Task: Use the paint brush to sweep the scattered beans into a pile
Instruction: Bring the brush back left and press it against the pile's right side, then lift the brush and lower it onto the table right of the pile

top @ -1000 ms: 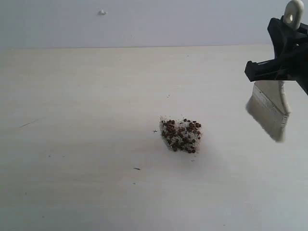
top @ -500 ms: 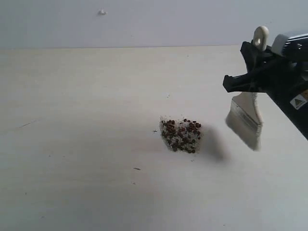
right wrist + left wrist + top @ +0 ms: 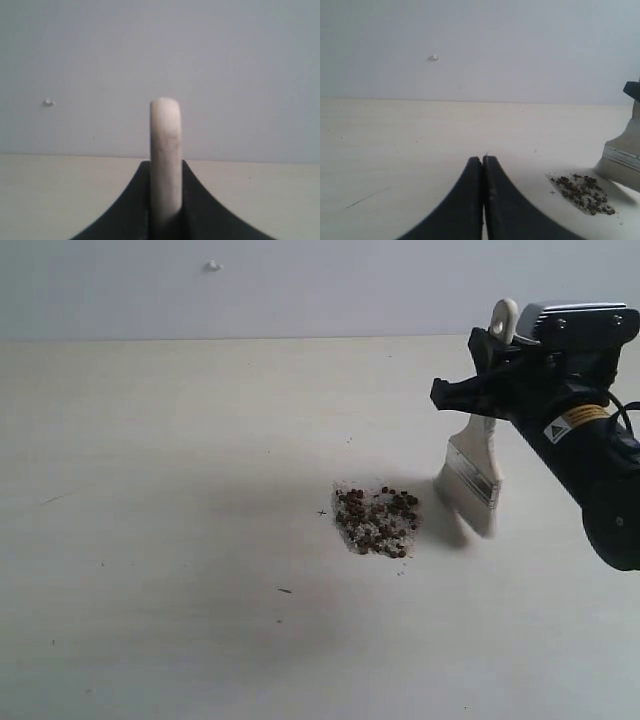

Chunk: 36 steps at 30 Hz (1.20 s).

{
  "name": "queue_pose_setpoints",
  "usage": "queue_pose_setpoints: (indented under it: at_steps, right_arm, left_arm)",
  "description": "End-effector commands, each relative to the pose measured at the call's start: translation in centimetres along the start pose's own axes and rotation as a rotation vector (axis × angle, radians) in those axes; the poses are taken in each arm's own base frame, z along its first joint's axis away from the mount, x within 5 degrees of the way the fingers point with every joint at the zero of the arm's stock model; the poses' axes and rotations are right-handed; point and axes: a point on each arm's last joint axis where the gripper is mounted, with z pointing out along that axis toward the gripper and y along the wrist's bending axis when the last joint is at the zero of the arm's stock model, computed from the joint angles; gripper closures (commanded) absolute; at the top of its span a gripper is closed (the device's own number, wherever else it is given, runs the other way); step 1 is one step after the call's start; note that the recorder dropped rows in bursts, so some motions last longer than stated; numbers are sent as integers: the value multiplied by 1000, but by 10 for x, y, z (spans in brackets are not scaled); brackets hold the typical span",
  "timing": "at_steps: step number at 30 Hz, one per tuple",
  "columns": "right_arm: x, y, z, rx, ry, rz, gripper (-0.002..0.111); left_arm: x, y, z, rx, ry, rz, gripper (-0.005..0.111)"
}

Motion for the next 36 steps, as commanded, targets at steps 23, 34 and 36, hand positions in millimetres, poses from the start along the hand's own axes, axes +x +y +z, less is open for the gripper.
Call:
queue_pose_setpoints:
  at_steps: [23,34,36]
  right_arm:
    - [-1,17,24,-155,79,-11,108]
    - [-3,15,25,-128,59,-8,108]
    - [-3,16,25,-148,60,-15,108]
  left_arm:
    - [1,0,0,10,7,4,107]
    - [1,0,0,10,7,4,107]
    - [1,0,0,10,7,4,107]
